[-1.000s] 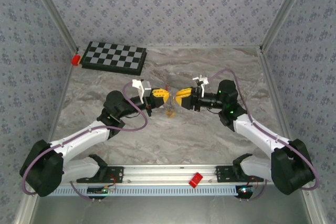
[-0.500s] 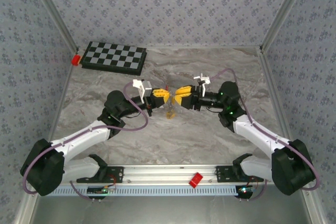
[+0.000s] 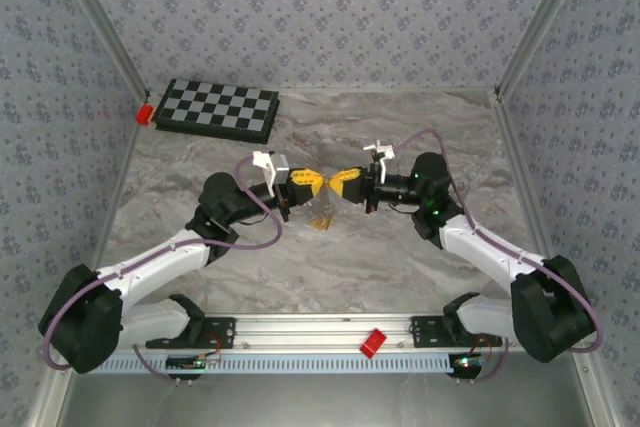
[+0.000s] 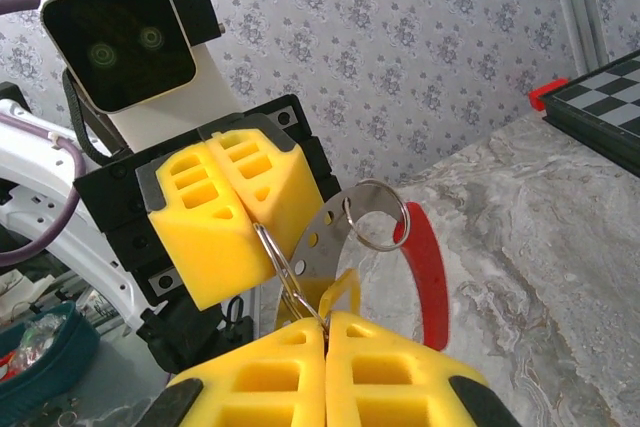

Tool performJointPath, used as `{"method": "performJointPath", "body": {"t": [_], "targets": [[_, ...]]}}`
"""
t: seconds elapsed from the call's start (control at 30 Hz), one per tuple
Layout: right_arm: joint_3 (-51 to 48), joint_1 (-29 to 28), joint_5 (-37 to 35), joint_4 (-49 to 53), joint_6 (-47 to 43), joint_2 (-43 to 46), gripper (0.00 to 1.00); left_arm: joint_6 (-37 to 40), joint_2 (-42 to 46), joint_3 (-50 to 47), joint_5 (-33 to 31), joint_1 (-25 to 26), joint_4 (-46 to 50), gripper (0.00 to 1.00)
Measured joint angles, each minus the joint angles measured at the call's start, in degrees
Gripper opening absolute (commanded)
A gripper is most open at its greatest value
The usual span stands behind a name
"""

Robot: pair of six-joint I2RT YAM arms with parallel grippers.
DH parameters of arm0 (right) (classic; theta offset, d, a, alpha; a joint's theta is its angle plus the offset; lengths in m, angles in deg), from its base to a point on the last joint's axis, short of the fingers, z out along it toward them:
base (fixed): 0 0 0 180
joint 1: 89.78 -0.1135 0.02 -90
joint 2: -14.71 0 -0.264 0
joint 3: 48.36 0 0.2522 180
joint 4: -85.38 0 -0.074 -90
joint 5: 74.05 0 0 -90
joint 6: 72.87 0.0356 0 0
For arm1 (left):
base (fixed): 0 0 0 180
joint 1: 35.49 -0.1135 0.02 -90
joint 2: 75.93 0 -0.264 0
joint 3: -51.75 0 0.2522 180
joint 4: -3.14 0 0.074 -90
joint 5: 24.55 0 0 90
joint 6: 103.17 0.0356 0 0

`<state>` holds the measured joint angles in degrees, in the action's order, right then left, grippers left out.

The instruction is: Put the keys on the keyring

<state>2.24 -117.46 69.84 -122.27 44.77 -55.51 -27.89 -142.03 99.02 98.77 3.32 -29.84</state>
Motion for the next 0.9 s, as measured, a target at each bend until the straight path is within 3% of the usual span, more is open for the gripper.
{"method": "performJointPath", "body": {"t": [0.47,0.6,0.8,0.9], "targets": [[1.4,-1.0,1.1,2.2,-1.3,-2.3,0.07,-0.4,0.0,0.0,-0.2,0.0,0.0,0.00],[1.4,-1.0,1.0,3.0,-1.8,-2.0,0.22,-0.4,0.0,-0.1,-0.2,0.0,0.0,0.00],[1.3,0.1,0.9,4.5,-2.2,0.0,0.24,-0.4,0.0,-0.1,-0.4,0.3,-0.3,0.00],[1.2,1.0,-0.1,4.3,-2.3,2.4,0.33,-1.1,0.0,-0.1,-0.9,0.3,-1.2,0.00]]}}
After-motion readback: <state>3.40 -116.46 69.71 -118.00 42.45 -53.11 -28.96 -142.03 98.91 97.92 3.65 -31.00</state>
